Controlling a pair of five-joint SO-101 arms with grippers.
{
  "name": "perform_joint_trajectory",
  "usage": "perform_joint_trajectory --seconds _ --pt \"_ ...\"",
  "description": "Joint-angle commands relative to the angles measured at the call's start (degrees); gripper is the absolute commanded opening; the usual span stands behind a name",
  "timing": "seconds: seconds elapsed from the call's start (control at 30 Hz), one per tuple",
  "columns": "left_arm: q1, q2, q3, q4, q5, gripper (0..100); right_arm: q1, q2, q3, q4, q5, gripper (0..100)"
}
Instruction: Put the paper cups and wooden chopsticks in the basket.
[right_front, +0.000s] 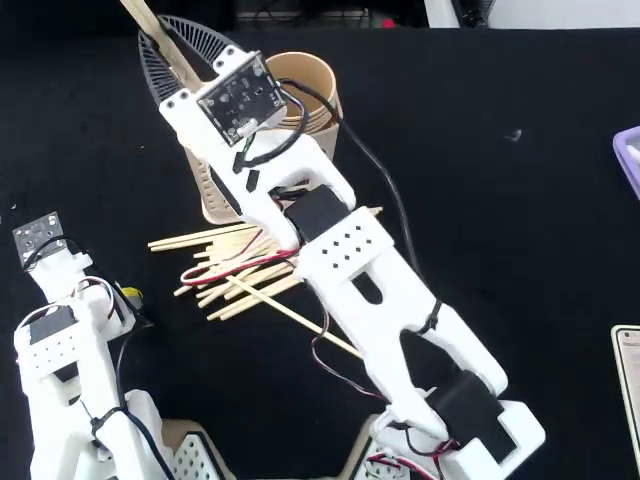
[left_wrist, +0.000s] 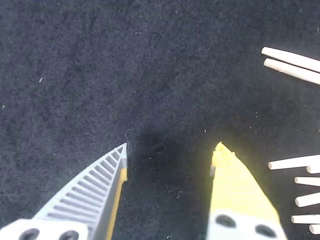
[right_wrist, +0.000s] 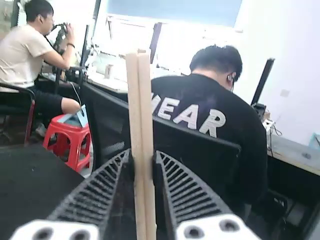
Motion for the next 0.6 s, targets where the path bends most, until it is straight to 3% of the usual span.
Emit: perform_joint_trajectory --seconds 0.0,0.2,0.43,0.57 --pt "0.5 -1.2 -0.7 0.0 0.3 27 2.3 -0.1 0.0 3.5 -0.4 1.3" --pt "0.5 -1.2 -0.7 -0.2 0.3 27 3.0 -0.4 0.0 9.0 -0.5 14.0" --pt "0.5 -1.1 -0.6 -0.3 0.3 27 3.1 -3.5 -2.8 13.7 -2.5 11.5" --pt "0.5 -1.1 -0.6 -0.3 0.3 27 2.9 -11.6 -4.2 26.1 -2.0 11.6"
